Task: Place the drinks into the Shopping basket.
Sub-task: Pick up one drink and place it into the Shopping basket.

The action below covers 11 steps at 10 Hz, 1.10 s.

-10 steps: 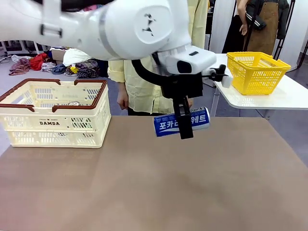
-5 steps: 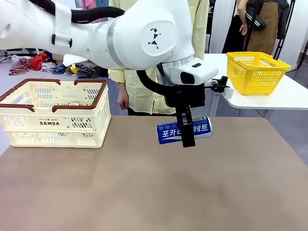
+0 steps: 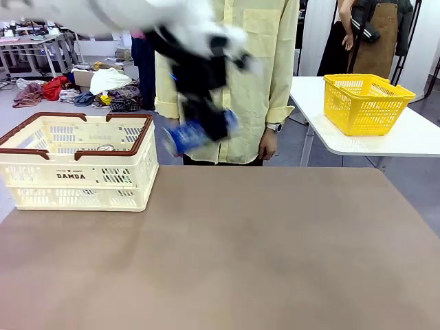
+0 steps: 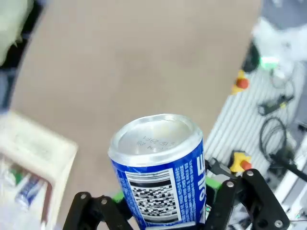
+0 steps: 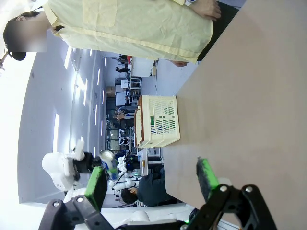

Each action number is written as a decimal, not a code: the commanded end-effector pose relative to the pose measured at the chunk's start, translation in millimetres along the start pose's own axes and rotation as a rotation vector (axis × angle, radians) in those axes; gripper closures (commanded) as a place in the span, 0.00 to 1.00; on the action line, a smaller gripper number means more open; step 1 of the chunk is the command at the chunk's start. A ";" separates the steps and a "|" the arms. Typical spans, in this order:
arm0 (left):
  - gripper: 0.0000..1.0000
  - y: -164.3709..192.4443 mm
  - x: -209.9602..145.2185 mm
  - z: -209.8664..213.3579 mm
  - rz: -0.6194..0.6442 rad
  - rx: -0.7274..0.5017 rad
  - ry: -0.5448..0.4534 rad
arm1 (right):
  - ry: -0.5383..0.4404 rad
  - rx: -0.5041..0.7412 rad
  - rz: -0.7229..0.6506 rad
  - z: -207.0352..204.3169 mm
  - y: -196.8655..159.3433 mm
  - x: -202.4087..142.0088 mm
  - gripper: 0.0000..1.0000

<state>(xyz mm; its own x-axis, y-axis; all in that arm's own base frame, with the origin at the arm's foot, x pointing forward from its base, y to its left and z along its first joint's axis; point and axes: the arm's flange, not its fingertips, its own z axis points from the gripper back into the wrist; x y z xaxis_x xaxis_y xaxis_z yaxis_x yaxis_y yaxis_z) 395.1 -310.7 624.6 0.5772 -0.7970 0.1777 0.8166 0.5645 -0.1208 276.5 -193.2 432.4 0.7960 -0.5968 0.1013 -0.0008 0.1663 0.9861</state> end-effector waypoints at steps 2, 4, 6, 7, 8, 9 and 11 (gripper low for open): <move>1.00 133.3 -87.0 63.3 0.518 0.127 -0.218 | -0.011 0.024 0.018 -1.4 2.3 3.8 0.00; 1.00 194.2 -162.5 77.7 0.619 0.157 -0.343 | -0.011 0.024 0.018 -1.4 2.3 3.8 0.00; 1.00 246.3 -234.5 60.6 0.791 0.129 -0.387 | -0.011 0.024 0.018 -1.4 2.3 3.8 0.00; 1.00 261.3 -254.4 49.5 0.818 0.067 -0.445 | -0.011 0.024 0.018 -1.4 2.3 3.8 0.00; 1.00 268.6 -263.9 44.7 0.835 -0.022 -0.524 | -0.011 0.024 0.018 -1.4 2.3 3.8 0.00; 1.00 268.7 -250.3 62.7 0.819 0.121 -0.368 | -0.011 0.024 0.018 -1.4 2.3 3.8 0.00; 1.00 268.7 -250.3 62.7 0.819 0.121 -0.368 | -0.011 0.024 0.018 -1.4 2.3 3.8 0.00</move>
<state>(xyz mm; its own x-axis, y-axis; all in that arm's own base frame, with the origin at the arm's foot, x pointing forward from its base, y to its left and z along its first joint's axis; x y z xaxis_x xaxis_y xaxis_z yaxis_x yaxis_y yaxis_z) 469.7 57.9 595.0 0.9215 -0.0187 0.3880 0.1355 0.9515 -0.2761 276.5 -193.3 432.4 0.7958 -0.5971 0.1013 -0.0005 0.1666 0.9860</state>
